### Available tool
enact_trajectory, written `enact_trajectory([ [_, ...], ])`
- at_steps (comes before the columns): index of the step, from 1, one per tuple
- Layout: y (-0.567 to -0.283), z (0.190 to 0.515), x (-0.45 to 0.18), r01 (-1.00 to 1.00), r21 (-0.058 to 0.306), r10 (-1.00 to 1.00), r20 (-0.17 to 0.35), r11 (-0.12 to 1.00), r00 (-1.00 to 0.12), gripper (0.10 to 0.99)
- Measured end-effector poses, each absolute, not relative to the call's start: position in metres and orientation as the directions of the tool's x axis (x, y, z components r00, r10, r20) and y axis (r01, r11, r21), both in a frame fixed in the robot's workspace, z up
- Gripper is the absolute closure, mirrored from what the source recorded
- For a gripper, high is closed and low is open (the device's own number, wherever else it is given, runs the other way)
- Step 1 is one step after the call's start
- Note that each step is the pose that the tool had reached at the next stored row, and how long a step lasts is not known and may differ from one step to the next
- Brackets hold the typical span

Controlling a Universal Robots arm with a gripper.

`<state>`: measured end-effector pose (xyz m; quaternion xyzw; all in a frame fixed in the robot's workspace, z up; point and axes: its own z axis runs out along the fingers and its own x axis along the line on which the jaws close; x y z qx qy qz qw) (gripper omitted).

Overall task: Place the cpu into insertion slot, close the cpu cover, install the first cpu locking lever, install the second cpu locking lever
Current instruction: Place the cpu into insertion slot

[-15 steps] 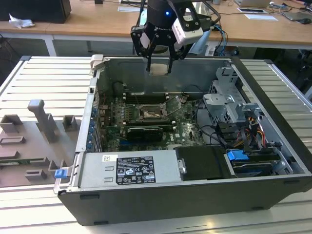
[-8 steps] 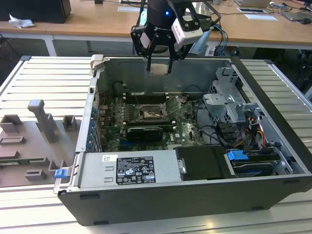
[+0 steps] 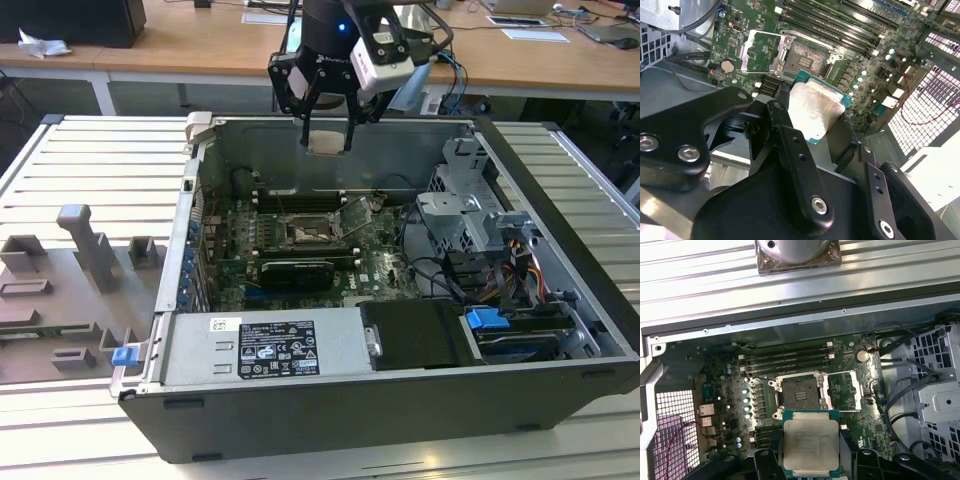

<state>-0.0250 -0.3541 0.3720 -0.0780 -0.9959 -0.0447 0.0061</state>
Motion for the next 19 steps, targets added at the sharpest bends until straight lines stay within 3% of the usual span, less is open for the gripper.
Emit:
enact_trajectory([
  [19, -0.3541, 0.3705, -0.025, 0.353, 0.082, 0.352, 0.017, 0.932, -0.936, 0.549],
])
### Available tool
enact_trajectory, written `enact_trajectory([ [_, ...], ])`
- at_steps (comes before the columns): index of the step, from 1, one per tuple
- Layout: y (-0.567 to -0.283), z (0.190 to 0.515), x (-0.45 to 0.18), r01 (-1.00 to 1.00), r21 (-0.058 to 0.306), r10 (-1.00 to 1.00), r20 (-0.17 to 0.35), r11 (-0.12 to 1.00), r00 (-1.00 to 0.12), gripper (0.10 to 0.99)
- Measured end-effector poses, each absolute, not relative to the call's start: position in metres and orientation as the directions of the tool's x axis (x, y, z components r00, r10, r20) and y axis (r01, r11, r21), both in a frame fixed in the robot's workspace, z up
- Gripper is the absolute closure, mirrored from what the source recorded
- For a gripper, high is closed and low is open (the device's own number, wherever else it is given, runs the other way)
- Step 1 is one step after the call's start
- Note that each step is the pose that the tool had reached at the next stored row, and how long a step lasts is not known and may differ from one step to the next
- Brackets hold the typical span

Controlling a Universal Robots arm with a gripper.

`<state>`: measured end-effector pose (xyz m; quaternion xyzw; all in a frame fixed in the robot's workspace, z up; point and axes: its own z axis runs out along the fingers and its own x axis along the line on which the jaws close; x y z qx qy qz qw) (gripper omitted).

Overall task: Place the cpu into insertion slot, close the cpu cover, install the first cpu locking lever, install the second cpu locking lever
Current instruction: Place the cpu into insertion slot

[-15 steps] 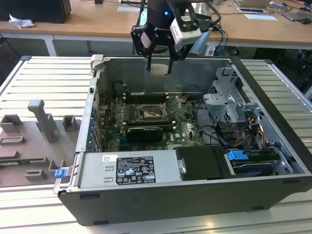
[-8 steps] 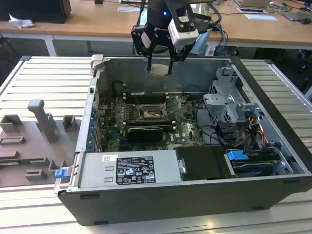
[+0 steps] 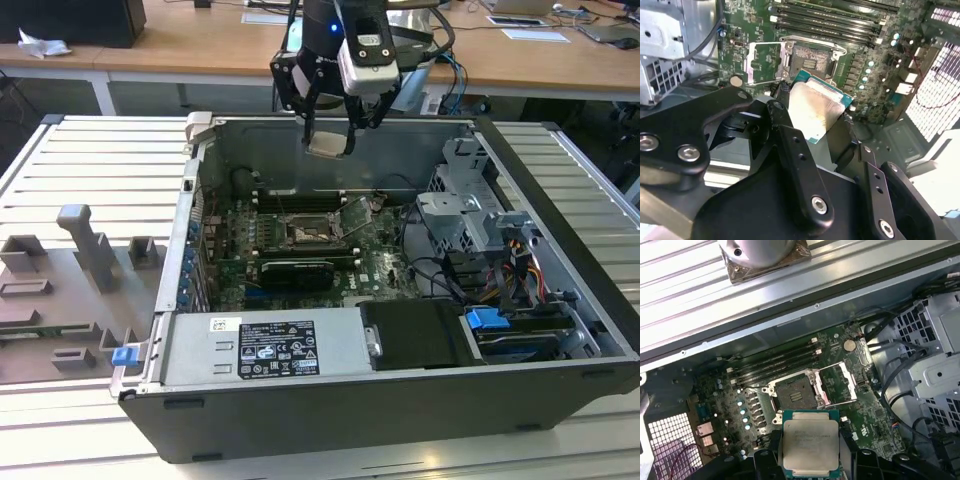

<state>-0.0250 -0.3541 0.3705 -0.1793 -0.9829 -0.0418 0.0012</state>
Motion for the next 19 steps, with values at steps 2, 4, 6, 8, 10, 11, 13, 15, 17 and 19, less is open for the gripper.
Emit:
enact_trajectory([
  [2, -0.3541, 0.3701, -0.025, 0.389, 0.08, 0.389, 0.017, 0.918, -0.921, 0.549],
  [4, -0.3541, 0.3698, -0.025, 0.414, 0.079, 0.414, 0.016, 0.907, -0.91, 0.549],
  [6, -0.3541, 0.3695, -0.025, 0.439, 0.079, 0.439, 0.016, 0.895, -0.898, 0.549],
  [8, -0.3541, 0.3692, -0.025, 0.472, 0.078, 0.473, 0.016, 0.878, -0.881, 0.549],
  [10, -0.3541, 0.3687, -0.025, 0.499, 0.076, 0.499, 0.015, 0.864, -0.867, 0.549],
  [11, -0.3541, 0.3686, -0.025, 0.508, 0.076, 0.508, 0.014, 0.858, -0.861, 0.549],
  [13, -0.3541, 0.3683, -0.025, 0.524, 0.075, 0.524, 0.014, 0.849, -0.851, 0.549],
  [15, -0.3541, 0.3683, -0.025, 0.535, 0.075, 0.536, 0.014, 0.841, -0.844, 0.549],
  [17, -0.3541, 0.3682, -0.025, 0.538, 0.075, 0.538, 0.014, 0.84, -0.843, 0.549],
  [19, -0.3541, 0.368, -0.025, 0.538, 0.075, 0.539, 0.014, 0.839, -0.842, 0.549],
])
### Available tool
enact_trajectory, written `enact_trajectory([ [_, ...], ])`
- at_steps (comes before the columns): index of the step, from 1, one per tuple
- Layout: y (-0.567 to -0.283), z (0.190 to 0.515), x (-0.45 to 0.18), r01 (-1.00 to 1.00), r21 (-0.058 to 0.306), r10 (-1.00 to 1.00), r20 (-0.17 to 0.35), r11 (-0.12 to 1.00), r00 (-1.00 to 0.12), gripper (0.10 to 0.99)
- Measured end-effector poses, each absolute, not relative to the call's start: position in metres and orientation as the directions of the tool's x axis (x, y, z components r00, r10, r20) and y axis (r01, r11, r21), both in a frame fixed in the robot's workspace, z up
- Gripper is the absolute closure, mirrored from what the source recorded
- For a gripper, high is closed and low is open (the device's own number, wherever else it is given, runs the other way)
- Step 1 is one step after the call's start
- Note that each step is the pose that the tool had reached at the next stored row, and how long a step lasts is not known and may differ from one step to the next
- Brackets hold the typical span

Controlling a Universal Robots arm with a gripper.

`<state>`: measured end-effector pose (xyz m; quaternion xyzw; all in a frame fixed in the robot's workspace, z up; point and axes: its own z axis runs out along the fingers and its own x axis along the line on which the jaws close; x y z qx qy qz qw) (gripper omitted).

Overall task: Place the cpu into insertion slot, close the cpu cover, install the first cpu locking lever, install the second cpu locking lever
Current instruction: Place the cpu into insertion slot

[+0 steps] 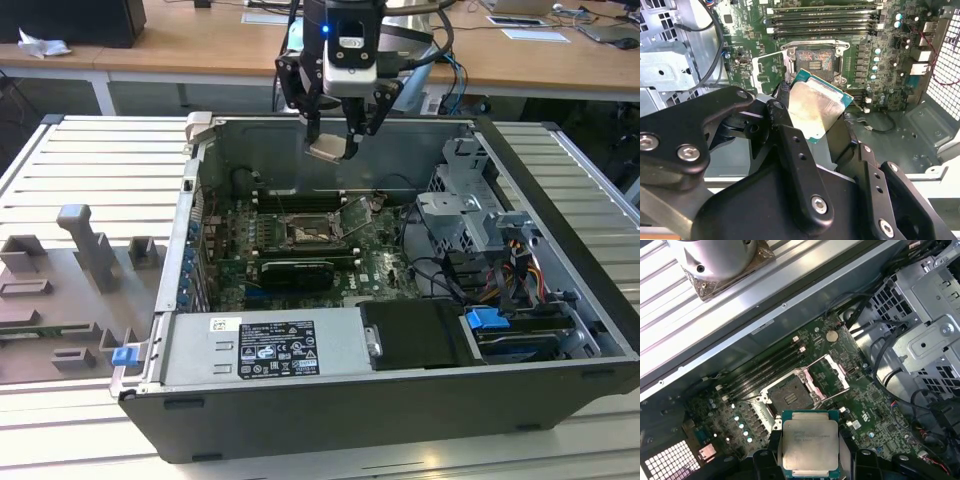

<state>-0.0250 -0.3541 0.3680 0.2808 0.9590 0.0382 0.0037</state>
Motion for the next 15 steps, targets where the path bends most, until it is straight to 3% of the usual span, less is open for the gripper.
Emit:
enact_trajectory([
  [15, -0.3541, 0.3632, -0.025, 0.538, 0.075, 0.539, 0.014, 0.839, -0.842, 0.549],
])
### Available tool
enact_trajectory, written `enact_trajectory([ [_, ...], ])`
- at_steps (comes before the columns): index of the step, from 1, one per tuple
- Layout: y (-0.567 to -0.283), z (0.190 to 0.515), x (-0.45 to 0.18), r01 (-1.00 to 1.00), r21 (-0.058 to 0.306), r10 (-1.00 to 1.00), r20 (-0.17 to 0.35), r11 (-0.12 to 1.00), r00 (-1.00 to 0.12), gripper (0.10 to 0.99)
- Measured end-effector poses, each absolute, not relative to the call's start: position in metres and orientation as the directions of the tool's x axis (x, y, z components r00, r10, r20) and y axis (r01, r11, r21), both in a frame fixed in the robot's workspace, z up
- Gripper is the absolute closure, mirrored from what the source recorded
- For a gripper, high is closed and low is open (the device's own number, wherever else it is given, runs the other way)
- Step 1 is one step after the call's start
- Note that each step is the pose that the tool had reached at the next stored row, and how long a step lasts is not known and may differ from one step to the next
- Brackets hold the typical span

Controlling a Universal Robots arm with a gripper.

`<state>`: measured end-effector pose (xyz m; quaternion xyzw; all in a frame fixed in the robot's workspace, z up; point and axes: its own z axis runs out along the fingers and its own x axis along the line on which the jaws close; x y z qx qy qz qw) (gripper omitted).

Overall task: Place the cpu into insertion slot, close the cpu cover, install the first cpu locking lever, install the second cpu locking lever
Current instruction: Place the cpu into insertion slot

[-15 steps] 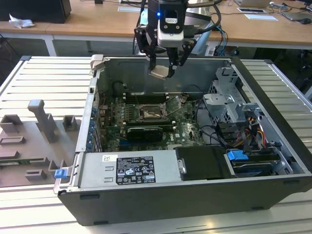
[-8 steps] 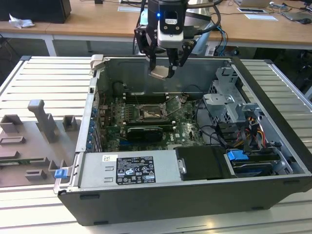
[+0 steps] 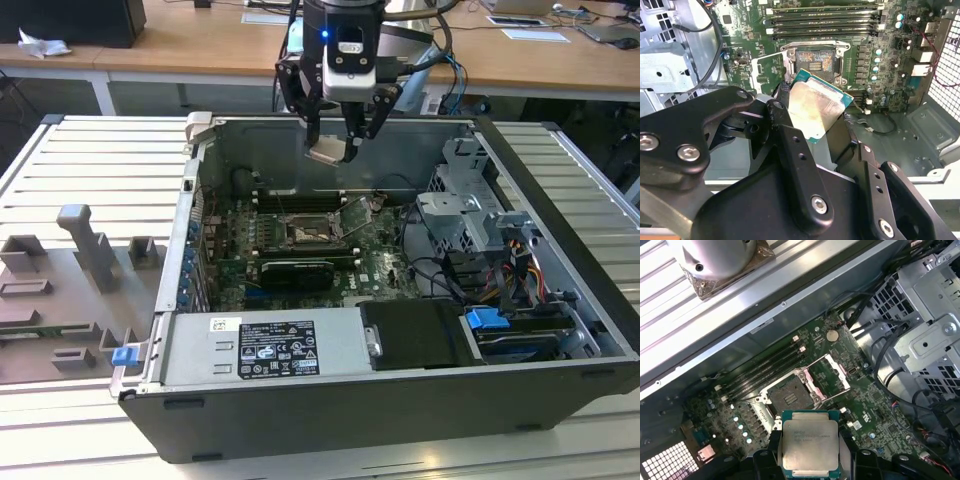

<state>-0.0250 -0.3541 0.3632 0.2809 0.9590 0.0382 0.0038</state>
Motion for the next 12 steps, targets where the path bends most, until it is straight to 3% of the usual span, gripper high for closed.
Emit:
enact_trajectory([
  [12, -0.3541, 0.3585, -0.025, 0.544, 0.075, 0.545, 0.014, 0.835, -0.838, 0.549],
])
